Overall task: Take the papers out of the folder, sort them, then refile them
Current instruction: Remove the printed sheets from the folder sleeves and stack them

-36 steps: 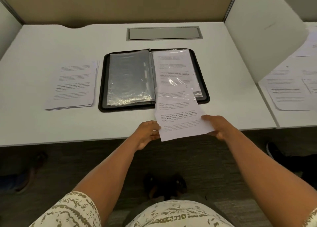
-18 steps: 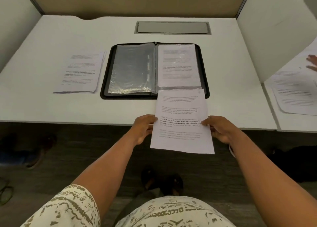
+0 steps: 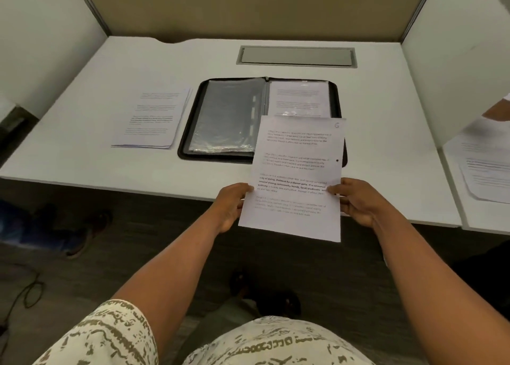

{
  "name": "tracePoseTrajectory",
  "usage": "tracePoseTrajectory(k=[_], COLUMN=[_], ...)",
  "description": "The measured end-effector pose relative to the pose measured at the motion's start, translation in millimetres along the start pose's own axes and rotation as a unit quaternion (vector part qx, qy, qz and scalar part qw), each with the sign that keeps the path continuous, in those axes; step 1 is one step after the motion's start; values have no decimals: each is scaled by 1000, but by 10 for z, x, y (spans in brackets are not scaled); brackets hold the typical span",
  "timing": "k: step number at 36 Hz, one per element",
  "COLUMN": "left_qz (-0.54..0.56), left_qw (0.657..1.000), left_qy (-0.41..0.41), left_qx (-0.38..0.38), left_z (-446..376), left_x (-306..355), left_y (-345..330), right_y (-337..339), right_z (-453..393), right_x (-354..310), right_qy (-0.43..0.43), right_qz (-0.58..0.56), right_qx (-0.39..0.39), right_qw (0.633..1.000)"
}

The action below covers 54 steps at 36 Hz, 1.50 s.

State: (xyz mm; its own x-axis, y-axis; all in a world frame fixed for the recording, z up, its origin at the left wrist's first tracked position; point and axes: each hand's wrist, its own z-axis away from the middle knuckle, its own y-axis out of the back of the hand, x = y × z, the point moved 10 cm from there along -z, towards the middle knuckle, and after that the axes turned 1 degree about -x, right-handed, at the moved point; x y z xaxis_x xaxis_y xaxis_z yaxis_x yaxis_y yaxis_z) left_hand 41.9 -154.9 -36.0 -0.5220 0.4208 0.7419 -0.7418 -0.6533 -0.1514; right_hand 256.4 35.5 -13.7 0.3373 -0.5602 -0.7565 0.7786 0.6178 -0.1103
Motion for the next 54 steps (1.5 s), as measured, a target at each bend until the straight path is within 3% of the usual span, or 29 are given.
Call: tracePoseTrajectory(k=[9,17,23,38,47,54], left_qz=[9,24,14,-63,-98,-162], left_qw=[996,993,991,961,931,892], left_qy=[-47,-74,-90,-138,-154,-158], left_qx=[73,85,99,232,318,391], left_z=[-222,-558,-805,-1119,-1350,-1405], left_x=[279,672,1078,1836,2026,2118], left_y=[473,967,1533,3173,4014,4385], right_y=[-458,-911,-1491,-3229,-3990,-4319], right_z=[-319,-814,-1239,-2085,-2568,-2821], right_x=[-223,-407,-721,-966,-1113,-1089], right_qy=[15,19,47,21,47,75], right_qz=[18,83,77,39,127,265], right_qx=[-34,12,38,37,32,56], right_qw=[999,996,995,998,990,960])
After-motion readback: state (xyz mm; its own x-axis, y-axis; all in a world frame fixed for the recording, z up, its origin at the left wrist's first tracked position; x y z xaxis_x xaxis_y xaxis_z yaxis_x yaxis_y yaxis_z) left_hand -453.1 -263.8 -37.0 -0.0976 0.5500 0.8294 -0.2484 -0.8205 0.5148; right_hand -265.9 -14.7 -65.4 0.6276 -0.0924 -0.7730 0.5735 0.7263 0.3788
